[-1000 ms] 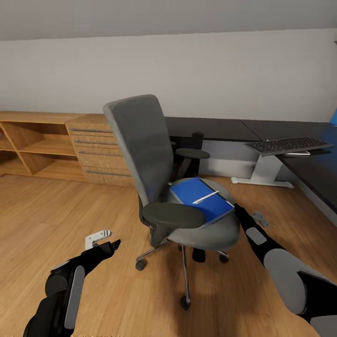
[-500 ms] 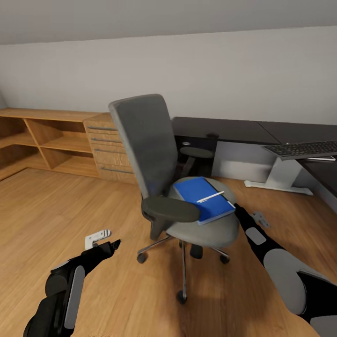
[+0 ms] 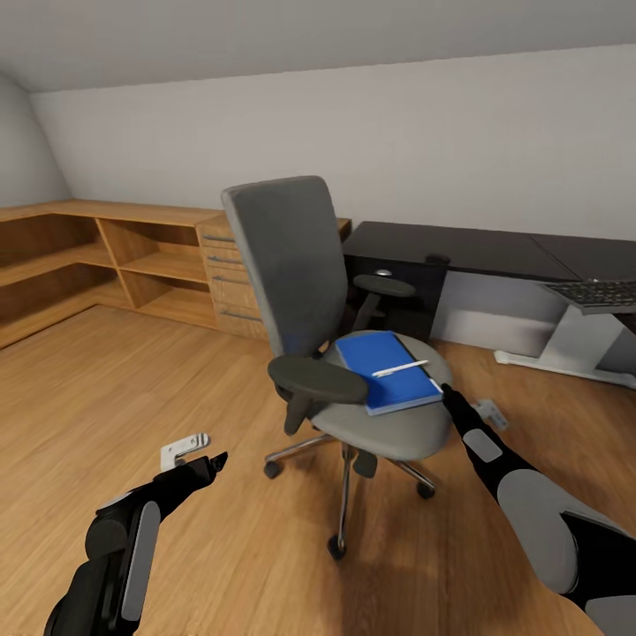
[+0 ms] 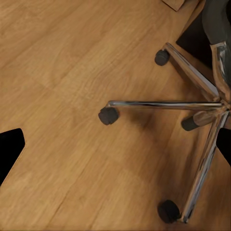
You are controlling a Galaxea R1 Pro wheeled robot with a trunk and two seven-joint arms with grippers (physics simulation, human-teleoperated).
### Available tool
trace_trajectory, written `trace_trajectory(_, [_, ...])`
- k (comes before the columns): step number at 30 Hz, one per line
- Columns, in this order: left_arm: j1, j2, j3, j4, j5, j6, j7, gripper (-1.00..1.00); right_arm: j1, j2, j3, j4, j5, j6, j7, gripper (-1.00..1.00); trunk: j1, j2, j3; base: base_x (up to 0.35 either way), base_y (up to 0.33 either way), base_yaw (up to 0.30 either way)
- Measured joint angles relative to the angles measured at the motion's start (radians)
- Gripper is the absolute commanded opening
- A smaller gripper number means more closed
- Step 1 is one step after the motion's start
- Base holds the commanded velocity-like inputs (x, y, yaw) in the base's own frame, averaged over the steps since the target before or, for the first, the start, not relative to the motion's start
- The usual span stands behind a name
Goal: In the bedroom, organize the workspace by keeping the computer under the desk, ensuring the monitor is on the desk, placing the keyboard on the desk next to the monitor, placing the mouse on the desk next to the keyboard, moving the folder from the swivel chair onto the desk next to the mouse, stacking the notebook on top of the folder with the pen on top of the notebook, and positioning the swivel chair next to the desk.
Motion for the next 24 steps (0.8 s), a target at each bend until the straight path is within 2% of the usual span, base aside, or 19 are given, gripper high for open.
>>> trace_trajectory(12, [0.000,0.000,0.000,0.000,-0.001,0.000,0.000,1.00,0.000,-0.001,0.002,-0.001,-0.001,-0.007,-0.001,1.00,0.000,0.000,0.000,0.000,0.000,0.004])
trace_trajectory(15, [0.000,0.000,0.000,-0.001,-0.001,0.000,0.001,1.00,-0.001,-0.002,-0.010,-0.002,0.001,-0.009,0.001,1.00,0.000,0.000,0.000,0.000,0.000,0.237])
trace_trajectory(17, [0.000,0.000,0.000,0.000,-0.001,0.000,0.000,1.00,0.000,0.000,0.000,-0.002,0.001,-0.010,0.000,1.00,0.000,0.000,0.000,0.000,0.000,0.264])
trace_trajectory(24, [0.000,0.000,0.000,0.000,-0.001,0.000,0.001,1.00,0.000,0.000,-0.008,-0.002,0.001,-0.010,0.001,1.00,0.000,0.000,0.000,0.000,0.000,0.274])
